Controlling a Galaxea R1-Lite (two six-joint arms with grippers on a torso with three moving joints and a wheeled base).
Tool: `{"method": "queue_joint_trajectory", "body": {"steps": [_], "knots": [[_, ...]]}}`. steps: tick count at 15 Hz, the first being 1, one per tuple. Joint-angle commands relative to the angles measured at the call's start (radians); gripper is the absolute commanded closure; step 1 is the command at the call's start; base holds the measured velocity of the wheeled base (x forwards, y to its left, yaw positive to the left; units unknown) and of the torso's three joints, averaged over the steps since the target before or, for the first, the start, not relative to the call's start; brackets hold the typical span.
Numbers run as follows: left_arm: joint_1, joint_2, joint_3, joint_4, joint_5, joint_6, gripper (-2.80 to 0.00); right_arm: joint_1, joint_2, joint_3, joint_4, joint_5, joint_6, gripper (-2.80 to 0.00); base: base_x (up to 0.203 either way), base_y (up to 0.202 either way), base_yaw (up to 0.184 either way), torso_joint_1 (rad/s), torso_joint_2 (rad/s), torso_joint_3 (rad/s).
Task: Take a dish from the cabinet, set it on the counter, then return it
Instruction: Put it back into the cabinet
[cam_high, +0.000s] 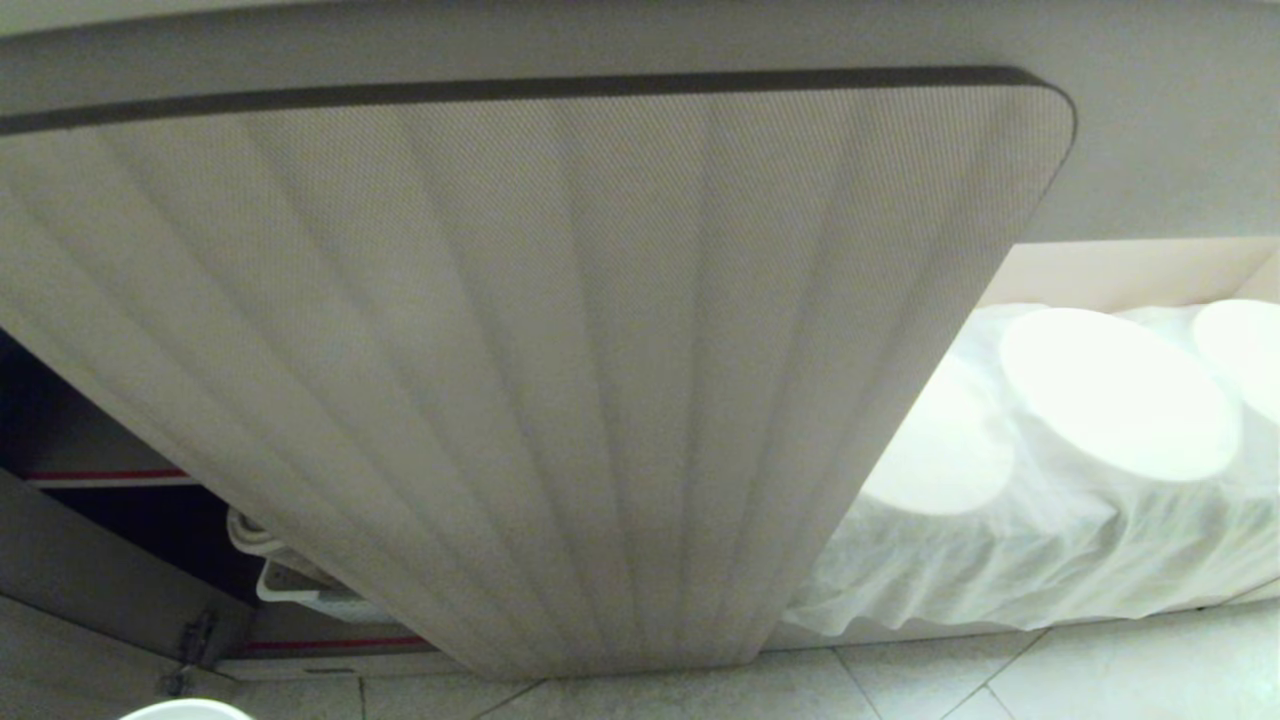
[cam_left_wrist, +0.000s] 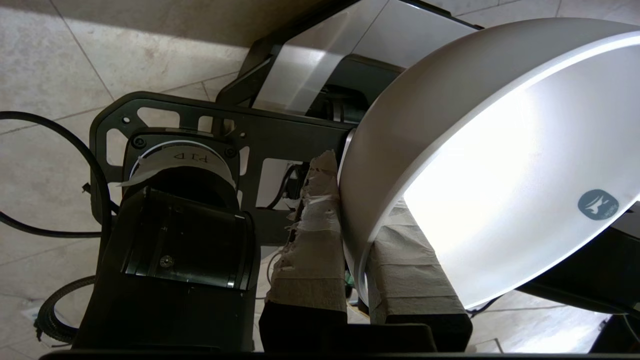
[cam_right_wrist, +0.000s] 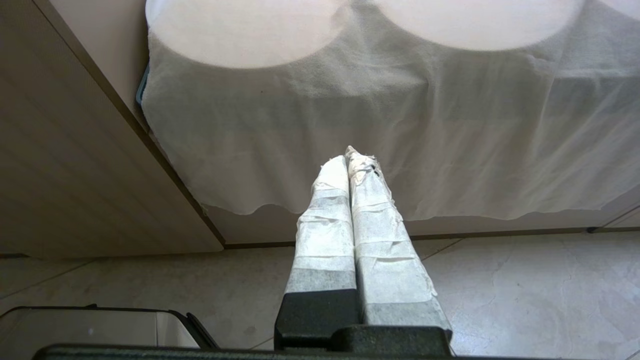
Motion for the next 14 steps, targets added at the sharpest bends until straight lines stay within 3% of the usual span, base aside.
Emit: {"method": "queue_joint_trajectory", "body": {"steps": [1, 14], "knots": [[0.000, 0.004, 0.000, 0.006, -0.001, -0.003, 0.00, 0.000, 0.000, 0.000, 0.000, 0.000, 0.000, 0.00, 0.000, 0.000, 0.000, 0.000, 0.00, 0.000], [-0.015, 0.002, 0.000, 0.006, -0.001, -0.026, 0.00, 0.000, 0.000, 0.000, 0.000, 0.000, 0.000, 0.00, 0.000, 0.000, 0.000, 0.000, 0.00, 0.000]]}}
